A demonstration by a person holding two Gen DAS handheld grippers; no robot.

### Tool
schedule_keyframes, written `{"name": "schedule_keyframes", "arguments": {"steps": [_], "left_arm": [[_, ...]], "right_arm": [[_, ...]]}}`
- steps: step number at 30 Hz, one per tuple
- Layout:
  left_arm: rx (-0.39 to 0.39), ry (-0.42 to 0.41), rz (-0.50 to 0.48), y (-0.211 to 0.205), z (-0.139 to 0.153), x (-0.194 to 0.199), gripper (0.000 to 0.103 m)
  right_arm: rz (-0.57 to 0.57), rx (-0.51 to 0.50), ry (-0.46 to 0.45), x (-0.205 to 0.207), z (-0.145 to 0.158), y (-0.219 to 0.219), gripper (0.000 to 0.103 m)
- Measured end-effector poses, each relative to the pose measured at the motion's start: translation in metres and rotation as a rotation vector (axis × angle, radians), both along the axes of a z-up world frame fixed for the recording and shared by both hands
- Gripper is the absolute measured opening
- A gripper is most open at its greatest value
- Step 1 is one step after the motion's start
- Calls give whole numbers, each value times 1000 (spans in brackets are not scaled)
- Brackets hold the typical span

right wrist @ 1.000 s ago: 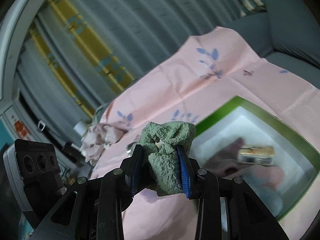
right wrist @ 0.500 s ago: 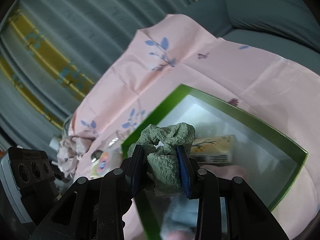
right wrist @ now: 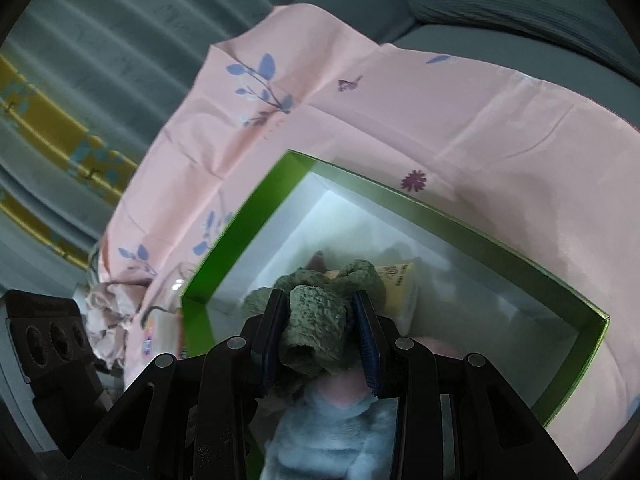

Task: Organize soft objects
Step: 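Lower the green cloth into the box with the right gripper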

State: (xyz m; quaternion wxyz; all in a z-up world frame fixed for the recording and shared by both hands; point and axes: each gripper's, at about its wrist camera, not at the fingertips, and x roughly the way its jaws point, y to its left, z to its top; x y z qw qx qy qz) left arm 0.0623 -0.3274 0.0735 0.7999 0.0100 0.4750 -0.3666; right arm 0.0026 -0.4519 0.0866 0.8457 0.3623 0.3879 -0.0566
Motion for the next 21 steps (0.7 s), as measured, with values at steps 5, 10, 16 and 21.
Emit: {"name": "schedule_keyframes", "arguments": {"steps": [5, 10, 16, 21], "left_arm": [[49, 13, -8, -4, -7, 4, 6], [88, 34, -4, -7, -14, 8, 6], [118, 39, 3, -11, -19, 9, 7], [118, 46, 8, -12, -21, 12, 7]], "right_arm": [[-12, -25, 55, 4, -5, -2, 37], [-21, -33, 105, 7, -13, -4, 37], [-29, -44, 141, 8, -17, -4, 37], [-37, -55, 152, 9, -17, -3, 37]]}}
